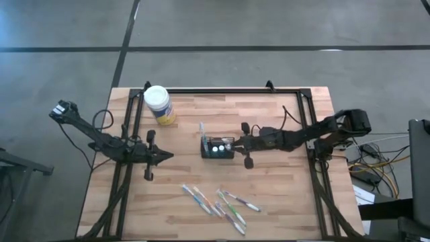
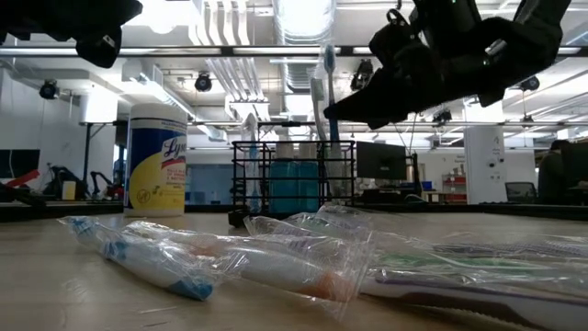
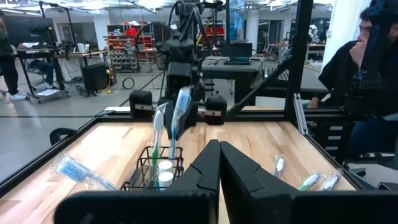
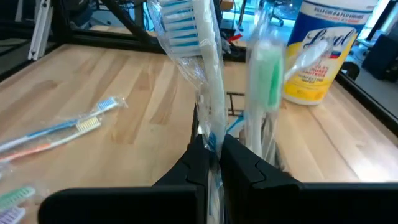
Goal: Pick & Place toothbrushing station
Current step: Put the left blue toothbrush into the wire organizer
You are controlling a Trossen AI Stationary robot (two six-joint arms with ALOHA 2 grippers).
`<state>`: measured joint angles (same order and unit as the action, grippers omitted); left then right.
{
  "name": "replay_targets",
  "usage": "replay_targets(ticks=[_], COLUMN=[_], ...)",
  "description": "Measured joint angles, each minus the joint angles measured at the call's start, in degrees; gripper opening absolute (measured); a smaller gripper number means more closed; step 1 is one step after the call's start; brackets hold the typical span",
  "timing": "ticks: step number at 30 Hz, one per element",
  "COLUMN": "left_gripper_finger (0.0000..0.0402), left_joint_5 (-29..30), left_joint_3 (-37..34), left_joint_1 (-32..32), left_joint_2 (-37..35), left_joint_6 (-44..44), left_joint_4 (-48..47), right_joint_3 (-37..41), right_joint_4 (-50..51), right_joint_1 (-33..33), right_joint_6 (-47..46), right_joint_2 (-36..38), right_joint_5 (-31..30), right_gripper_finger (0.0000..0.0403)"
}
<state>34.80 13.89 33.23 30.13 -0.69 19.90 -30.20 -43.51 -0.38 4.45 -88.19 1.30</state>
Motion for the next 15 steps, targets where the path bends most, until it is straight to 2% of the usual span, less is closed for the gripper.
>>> replay_targets(ticks=[4, 7, 15], left_gripper_finger=[0.0009, 0.0009, 0.0009], left_joint_5=[-0.01, -0.01, -0.01], left_joint_3=[0.0, 0.0, 0.0], left_joint_1=[0.0, 0.01, 0.0], left_joint_2=[0.0, -0.02, -0.04], left_joint_6=[0.0, 0.12, 0.41], left_joint_4=[-0.02, -0.03, 0.02], right_joint_3=[1.65, 2.45, 2.5], right_joint_4=[-5.84, -6.2, -6.55], right_joint_1=[0.0, 0.0, -0.07], right_joint_6=[-0.56, -1.46, -2.99], right_joint_2=[-2.05, -3.16, -5.16], right_joint_5=[0.0, -0.02, -0.42], right_gripper_finger=[0.0015, 0.0016, 0.007])
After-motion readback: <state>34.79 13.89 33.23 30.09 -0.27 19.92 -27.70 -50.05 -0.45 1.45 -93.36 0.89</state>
